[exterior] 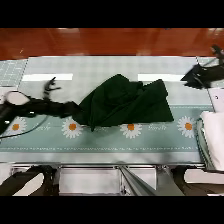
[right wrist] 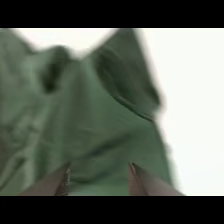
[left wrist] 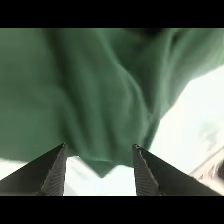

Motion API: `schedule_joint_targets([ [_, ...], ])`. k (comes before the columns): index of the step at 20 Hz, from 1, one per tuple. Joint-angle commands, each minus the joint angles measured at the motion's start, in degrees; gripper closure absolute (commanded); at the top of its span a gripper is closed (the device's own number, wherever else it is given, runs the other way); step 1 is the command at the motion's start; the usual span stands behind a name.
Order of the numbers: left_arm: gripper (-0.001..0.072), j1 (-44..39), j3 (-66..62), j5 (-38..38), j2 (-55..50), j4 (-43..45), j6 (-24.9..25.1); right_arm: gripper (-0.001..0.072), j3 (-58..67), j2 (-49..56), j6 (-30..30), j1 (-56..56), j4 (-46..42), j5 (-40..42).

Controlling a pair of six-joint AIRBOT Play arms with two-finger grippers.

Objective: Fold the shirts.

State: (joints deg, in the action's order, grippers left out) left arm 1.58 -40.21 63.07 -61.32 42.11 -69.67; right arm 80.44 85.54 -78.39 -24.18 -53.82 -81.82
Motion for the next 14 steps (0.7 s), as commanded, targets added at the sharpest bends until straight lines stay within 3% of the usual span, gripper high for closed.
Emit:
schedule_joint_targets([
  [1,0.0207,16.09,-1.01,6.29,1.9,1.66,-2.03,0.0298,-12.02,-9.94,-1.49,-7.04,-5.05,4.55],
  [3,0.0206,21.2,1.4,4.98,1.18,1.62,-6.51,0.0298,-25.33,-15.98,0.39,-8.66,-5.05,10.69],
  [7,0.0205,19.34,4.55,5.09,-3.85,1.66,-6.54,0.0298,-40.81,-20.55,5.2,-8.61,-3.08,13.66],
  [14,0.0205,10.62,4.52,1.11,-15.65,-2.64,-7.56,0.0299,-44.94,-20.52,6.73,-8.61,-0.55,13.33],
])
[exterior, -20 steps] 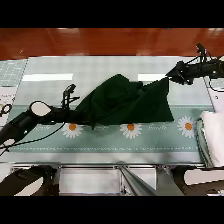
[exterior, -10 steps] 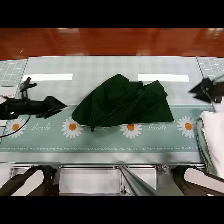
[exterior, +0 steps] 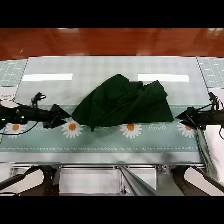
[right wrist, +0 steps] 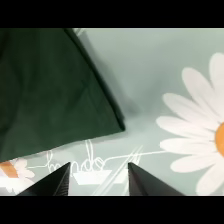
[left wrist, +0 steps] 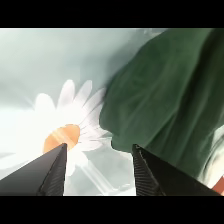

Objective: Fold the shirts.

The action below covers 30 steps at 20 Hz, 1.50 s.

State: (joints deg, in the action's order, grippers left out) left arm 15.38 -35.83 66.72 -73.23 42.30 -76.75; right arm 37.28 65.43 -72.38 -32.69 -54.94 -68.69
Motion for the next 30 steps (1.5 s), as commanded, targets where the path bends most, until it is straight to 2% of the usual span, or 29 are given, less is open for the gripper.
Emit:
schedule_joint_targets([
  [1,0.0205,-4.76,0.15,-4.44,-4.33,-4.22,-0.48,0.0299,-1.77,-0.42,0.7,-0.11,0.55,0.28],
  [6,0.0213,-9.16,0.09,-8.94,-4.68,-8.48,0.61,0.0299,-1.77,-0.42,0.68,-0.13,-1.66,1.27],
  [7,0.0348,-9.07,-0.13,-8.74,-4.68,-8.46,1.11,0.0299,-1.77,-0.35,0.68,-0.11,-2.43,1.29],
  [8,0.0625,-8.98,-0.48,-8.07,-4.66,-8.5,2.69,0.0299,-1.77,-0.37,0.55,-0.11,-3.41,1.51],
  [9,0.0687,-9.01,-1.05,-7.34,-4.66,-8.5,4.81,0.0299,-1.77,-0.35,-0.24,-0.11,-4.24,1.86],
  [14,0.0687,-9.01,-2.34,-6.19,-4.63,-8.46,6.01,0.0293,-1.81,2.03,-2.05,0.02,-2.34,3.28],
  [18,0.0687,-9.05,-2.34,-5.81,-4.63,-8.5,6.49,0.0295,-1.36,9.03,1.7,0.96,7.48,6.16],
  [22,0.0687,-9.05,-2.34,-5.86,-4.63,-8.48,7.74,0.0296,3.23,15.34,1.73,8.46,13.49,10.56],
  [24,0.0687,-9.05,-2.36,-5.86,-4.61,-8.5,7.74,0.0357,6.29,18.14,0.98,13.38,15.39,11.89],
  [26,0.0687,-8.85,-2.82,-5.81,-4.37,-8.48,8.0,0.069,9.77,19.52,1.95,17.29,15.47,11.41],
  [30,0.0688,-5.55,-13.31,-2.91,1.33,-8.52,9.27,0.069,23.98,16.26,1.6,18.62,15.26,2.78],
])
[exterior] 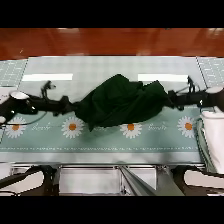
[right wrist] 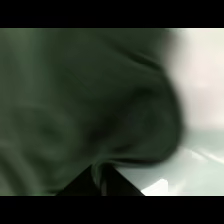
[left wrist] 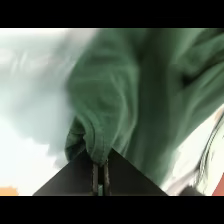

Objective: Fold the shirts.

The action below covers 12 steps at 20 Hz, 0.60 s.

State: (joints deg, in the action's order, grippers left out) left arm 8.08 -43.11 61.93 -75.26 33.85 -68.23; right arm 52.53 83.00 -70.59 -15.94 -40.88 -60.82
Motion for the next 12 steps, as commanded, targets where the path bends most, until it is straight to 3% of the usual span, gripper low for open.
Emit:
schedule_joint_targets([
  [1,0.0688,2.47,-10.6,2.1,5.84,-0.07,0.7,0.069,14.29,-3.8,-1.22,1.88,0.83,-6.29],
  [7,0.0688,4.55,-44.65,1.97,18.05,0.0,0.46,0.069,49.7,-18.75,-5.31,1.88,-3.1,-7.04],
  [12,0.0688,7.96,-60.06,1.55,26.23,2.47,-1.75,0.069,58.88,-32.68,-6.86,1.88,-11.02,-6.54],
])
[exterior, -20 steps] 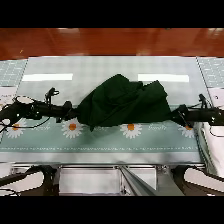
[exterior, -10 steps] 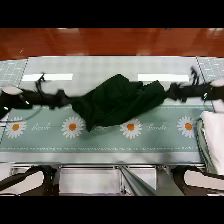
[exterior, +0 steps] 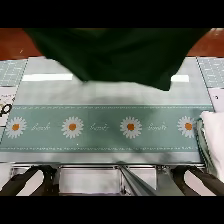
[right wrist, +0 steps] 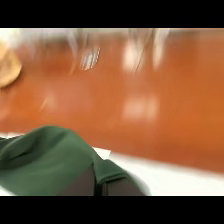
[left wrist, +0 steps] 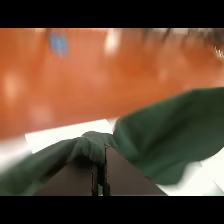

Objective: Fold the shirts.

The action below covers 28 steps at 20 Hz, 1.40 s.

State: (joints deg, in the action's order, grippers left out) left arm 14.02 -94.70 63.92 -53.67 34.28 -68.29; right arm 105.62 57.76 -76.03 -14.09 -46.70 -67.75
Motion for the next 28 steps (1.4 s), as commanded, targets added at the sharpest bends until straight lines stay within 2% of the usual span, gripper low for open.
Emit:
schedule_joint_targets([
  [1,0.0688,3.43,-9.27,-0.42,7.06,4.42,-3.26,0.069,5.79,-10.05,-2.16,0.02,-8.22,0.42],
  [5,0.0688,9.53,-9.31,-0.13,17.75,22.1,-9.66,0.069,5.79,-19.15,-7.28,0.02,-20.06,-2.4],
  [9,0.0688,8.76,-8.9,4.11,25.73,36.04,-13.25,0.069,5.73,-23.52,-10.86,0.02,-27.34,-13.29],
  [11,0.0688,6.08,-5.97,6.29,27.32,37.13,-14.97,0.069,4.42,-23.82,-11.28,0.02,-27.82,-16.76],
  [14,0.0688,3.78,3.56,8.44,27.17,36.2,-17.07,0.069,-2.43,-23.8,-11.28,0.02,-27.19,-17.16],
  [16,0.0688,3.8,13.97,8.33,26.45,31.39,-16.41,0.069,-12.07,-23.76,-10.88,0.02,-24.46,-16.35],
  [18,0.0688,3.8,25.0,6.78,24.24,24.65,-13.4,0.069,-24.85,-23.52,-8.31,0.02,-17.9,-10.71],
  [20,0.0688,3.8,35.04,1.29,20.24,18.45,-10.49,0.069,-36.24,-21.03,-4.55,0.02,-13.07,-2.82],
  [22,0.0688,3.21,42.25,-7.82,14.62,14.27,-8.17,0.069,-42.99,-15.17,-3.13,0.04,-12.07,4.15],
  [25,0.0687,-1.36,44.33,-20.55,2.71,12.98,-4.24,0.069,-42.75,-0.72,0.44,0.04,-7.61,11.82],
  [28,0.0687,-6.91,40.46,-31.34,-9.14,12.72,-4.59,0.0689,-36.35,14.71,0.52,0.02,0.98,15.52],
])
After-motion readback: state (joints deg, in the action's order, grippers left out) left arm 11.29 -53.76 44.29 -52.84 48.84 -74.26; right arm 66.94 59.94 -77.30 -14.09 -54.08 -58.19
